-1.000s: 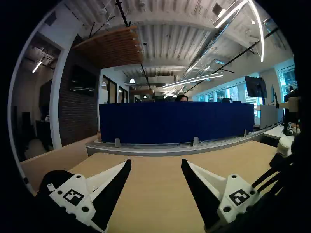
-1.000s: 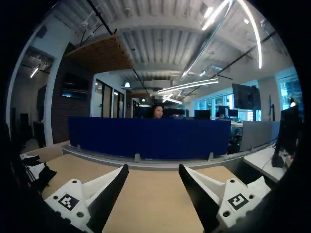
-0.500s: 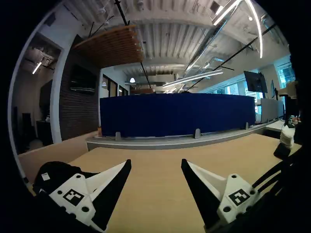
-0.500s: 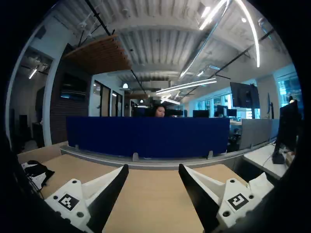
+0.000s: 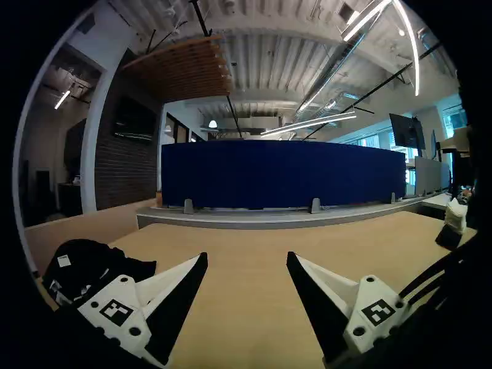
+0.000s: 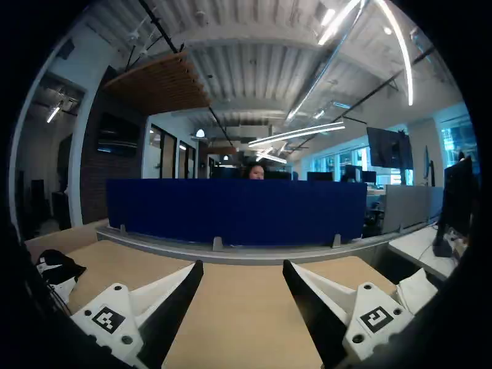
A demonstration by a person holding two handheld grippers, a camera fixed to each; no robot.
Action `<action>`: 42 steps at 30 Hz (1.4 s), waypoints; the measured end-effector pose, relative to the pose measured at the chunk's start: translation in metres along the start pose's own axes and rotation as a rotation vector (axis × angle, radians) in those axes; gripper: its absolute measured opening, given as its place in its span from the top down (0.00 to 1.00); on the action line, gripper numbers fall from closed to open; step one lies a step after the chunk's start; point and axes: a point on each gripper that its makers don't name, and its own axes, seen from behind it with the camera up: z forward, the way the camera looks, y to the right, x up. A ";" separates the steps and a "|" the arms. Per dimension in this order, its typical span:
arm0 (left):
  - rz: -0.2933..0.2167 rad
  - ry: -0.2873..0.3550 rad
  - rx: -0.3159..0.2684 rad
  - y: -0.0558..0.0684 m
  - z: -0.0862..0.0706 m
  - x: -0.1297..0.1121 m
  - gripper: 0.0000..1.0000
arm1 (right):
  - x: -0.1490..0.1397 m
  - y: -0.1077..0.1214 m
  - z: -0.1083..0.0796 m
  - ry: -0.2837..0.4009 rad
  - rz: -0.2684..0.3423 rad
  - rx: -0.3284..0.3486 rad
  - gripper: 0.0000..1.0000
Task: Fold towel
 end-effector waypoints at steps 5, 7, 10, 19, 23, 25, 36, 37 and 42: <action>0.005 -0.003 0.006 -0.002 -0.001 -0.010 0.05 | -0.005 0.001 0.002 0.000 -0.002 0.000 0.00; 0.004 -0.004 0.008 -0.003 -0.002 -0.013 0.05 | -0.007 0.001 0.002 0.000 -0.002 -0.001 0.00; -0.004 -0.003 0.011 -0.004 -0.002 -0.015 0.05 | -0.008 0.003 0.002 -0.002 -0.003 -0.002 0.00; 0.004 0.010 0.009 -0.004 -0.003 -0.014 0.05 | -0.007 0.005 0.004 -0.002 -0.001 -0.003 0.00; 0.002 0.014 0.009 -0.005 -0.004 -0.015 0.05 | -0.005 0.007 0.005 -0.001 -0.001 -0.004 0.00; 0.003 0.015 0.009 -0.005 -0.004 -0.015 0.05 | -0.004 0.007 0.005 0.003 0.000 -0.004 0.00; 0.005 0.015 0.010 -0.003 -0.006 -0.015 0.05 | 0.006 0.024 -0.002 0.034 0.030 -0.025 0.00; 0.006 0.015 0.010 -0.003 -0.006 -0.015 0.05 | 0.007 0.028 -0.004 0.038 0.029 -0.031 0.00; 0.007 0.015 0.010 -0.003 -0.006 -0.014 0.04 | 0.013 0.047 -0.013 0.055 0.027 -0.059 0.00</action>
